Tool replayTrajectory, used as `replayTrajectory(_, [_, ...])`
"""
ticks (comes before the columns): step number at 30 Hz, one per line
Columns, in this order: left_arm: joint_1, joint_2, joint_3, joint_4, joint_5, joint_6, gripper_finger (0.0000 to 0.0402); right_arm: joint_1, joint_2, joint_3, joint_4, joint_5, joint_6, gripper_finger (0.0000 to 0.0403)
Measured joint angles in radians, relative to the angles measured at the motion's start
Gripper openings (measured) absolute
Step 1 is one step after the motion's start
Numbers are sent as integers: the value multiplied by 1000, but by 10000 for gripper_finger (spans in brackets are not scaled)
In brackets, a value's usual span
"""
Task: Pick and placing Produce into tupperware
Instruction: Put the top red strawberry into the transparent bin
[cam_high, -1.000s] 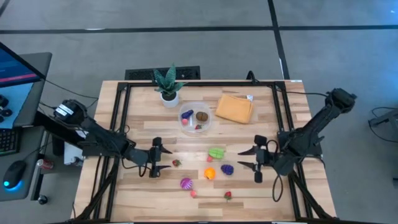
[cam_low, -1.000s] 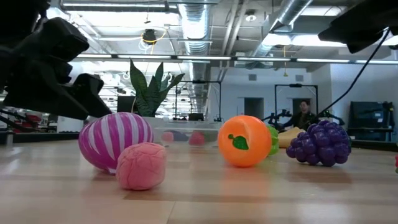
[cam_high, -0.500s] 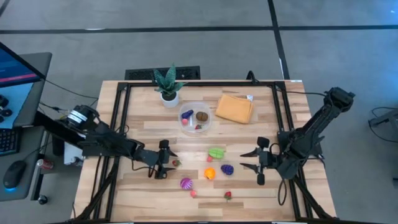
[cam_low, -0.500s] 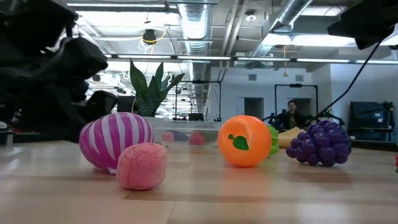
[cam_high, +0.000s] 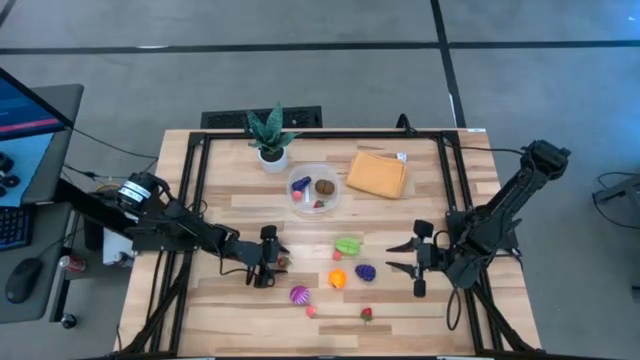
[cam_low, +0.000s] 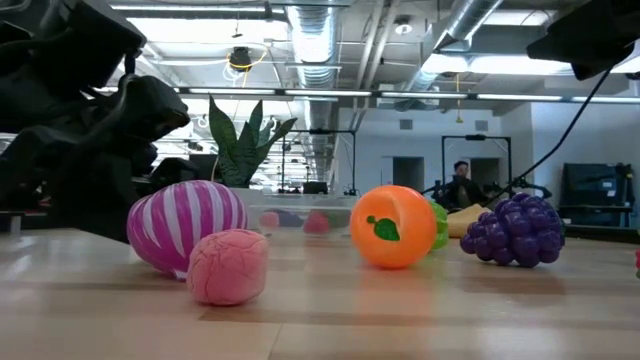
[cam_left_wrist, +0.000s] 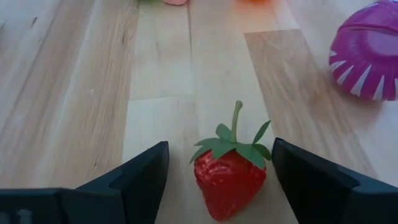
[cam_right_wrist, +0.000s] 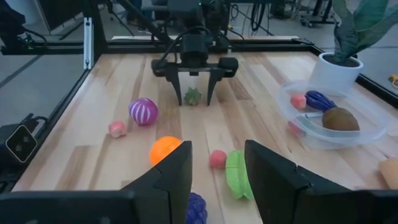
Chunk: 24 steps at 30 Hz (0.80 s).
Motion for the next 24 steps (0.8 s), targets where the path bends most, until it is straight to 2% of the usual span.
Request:
replayTrajectory(9, [0, 0, 0, 0, 2, -1, 209, 0, 0, 0, -3, 0, 0, 168])
replayTrajectory(24, [0, 0, 0, 5, -10, 18, 143, 0, 0, 0, -6, 0, 0, 168])
